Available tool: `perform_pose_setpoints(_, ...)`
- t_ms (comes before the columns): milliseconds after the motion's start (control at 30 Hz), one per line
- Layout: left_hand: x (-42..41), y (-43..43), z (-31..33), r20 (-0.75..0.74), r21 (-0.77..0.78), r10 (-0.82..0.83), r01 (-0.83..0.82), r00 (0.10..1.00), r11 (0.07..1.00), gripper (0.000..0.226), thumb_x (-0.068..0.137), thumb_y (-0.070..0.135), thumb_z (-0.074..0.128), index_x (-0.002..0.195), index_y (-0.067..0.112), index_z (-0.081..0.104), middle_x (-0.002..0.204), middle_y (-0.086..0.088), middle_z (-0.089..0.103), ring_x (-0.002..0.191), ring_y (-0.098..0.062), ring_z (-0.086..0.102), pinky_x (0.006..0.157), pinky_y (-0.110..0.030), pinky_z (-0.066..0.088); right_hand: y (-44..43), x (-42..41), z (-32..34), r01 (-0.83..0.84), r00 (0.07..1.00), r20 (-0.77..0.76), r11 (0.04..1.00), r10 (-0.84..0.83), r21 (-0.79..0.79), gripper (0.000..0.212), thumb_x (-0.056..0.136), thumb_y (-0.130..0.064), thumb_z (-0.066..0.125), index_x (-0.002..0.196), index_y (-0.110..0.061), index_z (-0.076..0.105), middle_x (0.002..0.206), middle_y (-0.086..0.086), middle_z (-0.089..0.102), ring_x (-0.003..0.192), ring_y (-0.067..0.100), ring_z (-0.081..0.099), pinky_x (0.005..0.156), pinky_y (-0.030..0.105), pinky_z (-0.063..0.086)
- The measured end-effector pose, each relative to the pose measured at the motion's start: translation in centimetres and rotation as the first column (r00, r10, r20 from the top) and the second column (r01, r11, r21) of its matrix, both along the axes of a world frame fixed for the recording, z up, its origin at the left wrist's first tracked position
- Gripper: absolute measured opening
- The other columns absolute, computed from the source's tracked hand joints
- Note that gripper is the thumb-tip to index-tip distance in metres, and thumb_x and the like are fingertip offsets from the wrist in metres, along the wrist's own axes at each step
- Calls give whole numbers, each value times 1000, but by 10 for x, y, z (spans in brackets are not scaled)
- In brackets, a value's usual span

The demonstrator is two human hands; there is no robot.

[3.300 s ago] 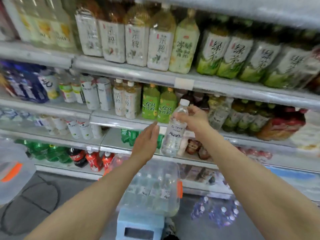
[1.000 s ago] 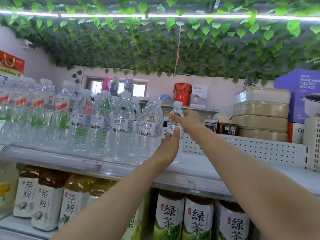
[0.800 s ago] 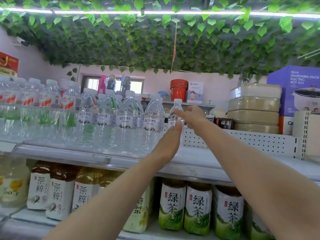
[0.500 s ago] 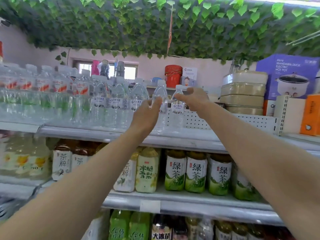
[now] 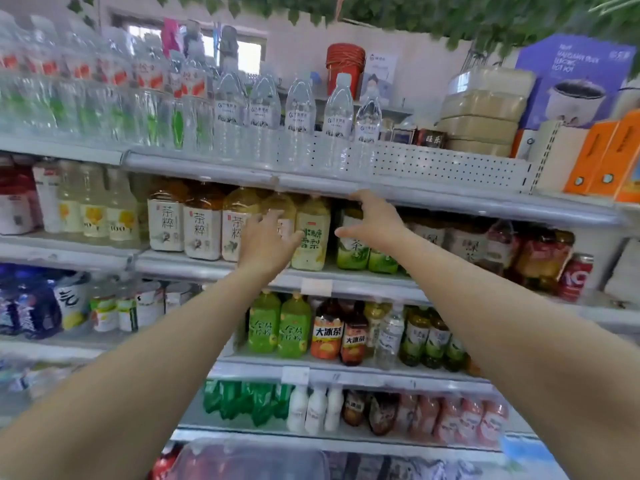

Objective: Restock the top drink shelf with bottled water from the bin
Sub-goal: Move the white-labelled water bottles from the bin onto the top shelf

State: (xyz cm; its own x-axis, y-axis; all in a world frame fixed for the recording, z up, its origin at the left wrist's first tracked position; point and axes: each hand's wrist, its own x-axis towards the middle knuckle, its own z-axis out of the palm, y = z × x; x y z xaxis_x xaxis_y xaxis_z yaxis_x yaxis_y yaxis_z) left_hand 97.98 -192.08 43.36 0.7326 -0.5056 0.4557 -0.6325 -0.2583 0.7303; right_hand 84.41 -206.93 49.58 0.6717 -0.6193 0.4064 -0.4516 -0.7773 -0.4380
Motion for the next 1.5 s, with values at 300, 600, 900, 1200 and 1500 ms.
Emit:
perform_pose_setpoints(300,-9,46,-170,-106,370,13,27,994,929,67,88,45,69,147,24,44,152,-15,37,140,-36,32,108,-48,38,18,4,-172,-12,956,-288,985,62,172,72,81,-39,83,143,-23,49,142,11,54,125,30,55,96,37,49)
perform_pose_setpoints(600,-12,54,-338,-308,617,117,104,944,780,66,92,47,63,150,24,41,154,-15,35,144,-32,29,114,-40,30,6,27,-340,21,865,-454,889,213,457,71,81,-37,85,141,-19,52,143,11,55,123,28,56,77,28,37)
perform_pose_setpoints(900,-38,78,-490,-513,746,390,172,765,643,60,94,52,57,147,29,42,155,-10,34,140,-33,31,110,-45,33,-1,45,-503,175,752,-555,704,357,689,71,83,-34,84,142,-13,52,141,8,55,110,18,61,73,16,46)
perform_pose_setpoints(1200,-72,97,-564,-208,922,401,43,892,384,58,101,56,27,139,22,56,143,-3,55,135,-22,46,120,-40,19,2,55,-621,446,664,-663,528,346,722,88,82,-52,80,149,-7,44,144,11,56,124,27,60,88,27,44)
perform_pose_setpoints(1500,-76,81,-576,-83,916,521,-140,850,375,54,100,50,31,111,17,72,106,-3,74,109,-25,64,112,-44,30,-3,70,-673,567,619,-751,532,230,629,105,89,-47,75,157,6,14,156,20,39,140,34,45,112,40,41)
